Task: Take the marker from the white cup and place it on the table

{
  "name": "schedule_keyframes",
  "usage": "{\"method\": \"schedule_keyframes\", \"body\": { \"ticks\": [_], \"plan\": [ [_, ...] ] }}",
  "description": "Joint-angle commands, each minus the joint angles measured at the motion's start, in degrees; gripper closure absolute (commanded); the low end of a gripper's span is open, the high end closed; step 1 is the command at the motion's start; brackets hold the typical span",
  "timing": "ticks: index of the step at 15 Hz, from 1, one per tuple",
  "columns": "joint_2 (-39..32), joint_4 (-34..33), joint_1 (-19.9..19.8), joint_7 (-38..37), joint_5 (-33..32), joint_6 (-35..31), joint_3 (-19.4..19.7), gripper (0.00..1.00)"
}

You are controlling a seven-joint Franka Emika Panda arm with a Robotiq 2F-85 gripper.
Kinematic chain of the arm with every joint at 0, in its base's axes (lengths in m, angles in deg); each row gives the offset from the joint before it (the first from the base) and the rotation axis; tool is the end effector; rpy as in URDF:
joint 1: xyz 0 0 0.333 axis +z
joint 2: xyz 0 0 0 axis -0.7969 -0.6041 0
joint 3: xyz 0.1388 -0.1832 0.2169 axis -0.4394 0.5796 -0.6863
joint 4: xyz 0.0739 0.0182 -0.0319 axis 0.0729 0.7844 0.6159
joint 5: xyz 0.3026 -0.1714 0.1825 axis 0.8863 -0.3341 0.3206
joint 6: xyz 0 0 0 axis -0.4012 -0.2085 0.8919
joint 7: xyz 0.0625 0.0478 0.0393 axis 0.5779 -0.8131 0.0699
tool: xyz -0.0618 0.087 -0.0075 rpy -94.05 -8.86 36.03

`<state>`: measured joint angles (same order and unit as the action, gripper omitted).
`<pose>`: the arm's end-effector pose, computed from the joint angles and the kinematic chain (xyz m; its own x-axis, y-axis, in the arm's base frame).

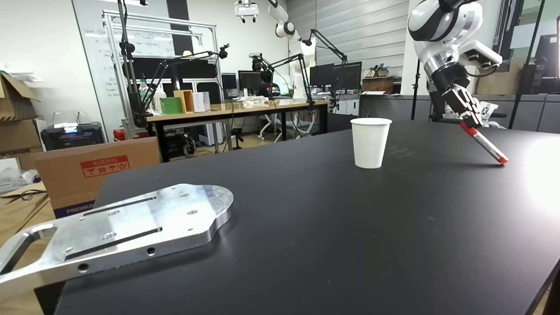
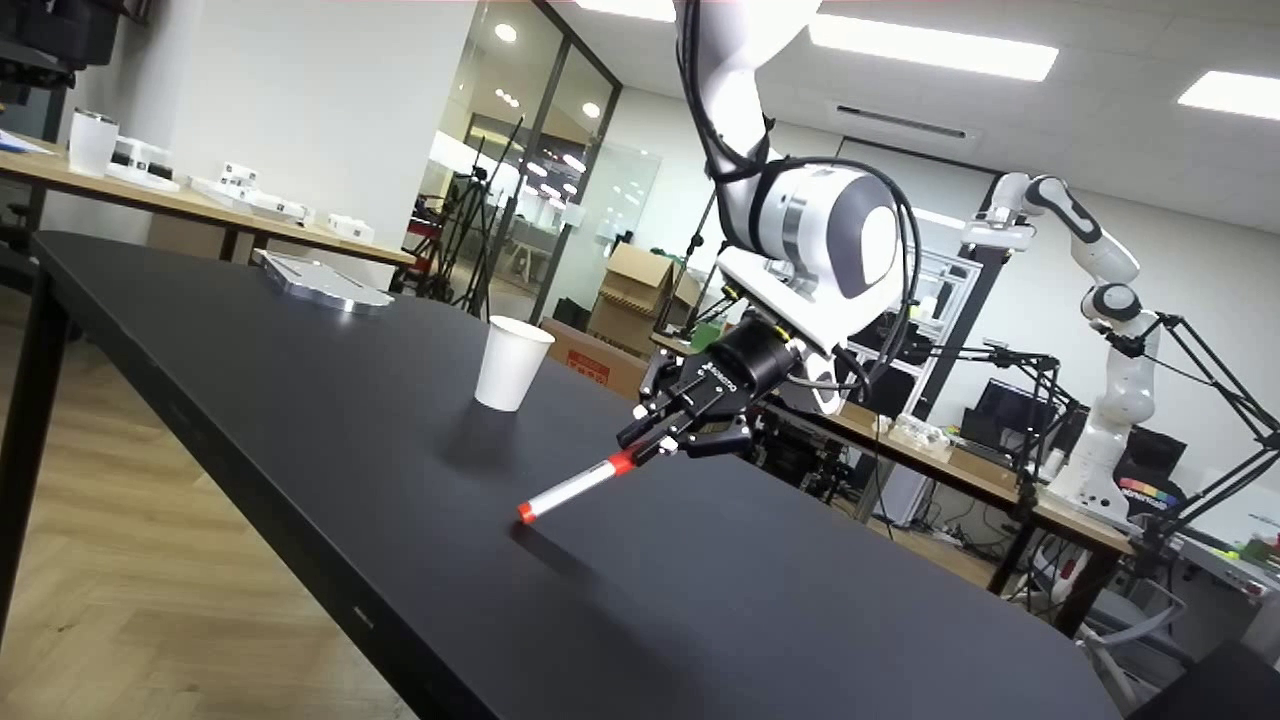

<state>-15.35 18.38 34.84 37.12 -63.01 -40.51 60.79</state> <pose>0.6586 -0.2254 0.1700 0.8041 0.0637 -0.5911 -0.1159 -0.9583 -0.2610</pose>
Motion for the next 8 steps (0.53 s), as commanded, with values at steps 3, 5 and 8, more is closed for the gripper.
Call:
{"method": "schedule_keyframes", "body": {
  "ticks": [3,5,8],
  "plan": [
    [0.06,0.75,3.86,-2.4,-4.34,-9.91,2.11,0.95],
    [0.47,1.57,5.15,-2.54,-5.93,-12.6,2.59,0.95],
    [1.88,2.65,6.22,-3.08,-6.23,-14.56,2.41,0.54]
  ]
}}
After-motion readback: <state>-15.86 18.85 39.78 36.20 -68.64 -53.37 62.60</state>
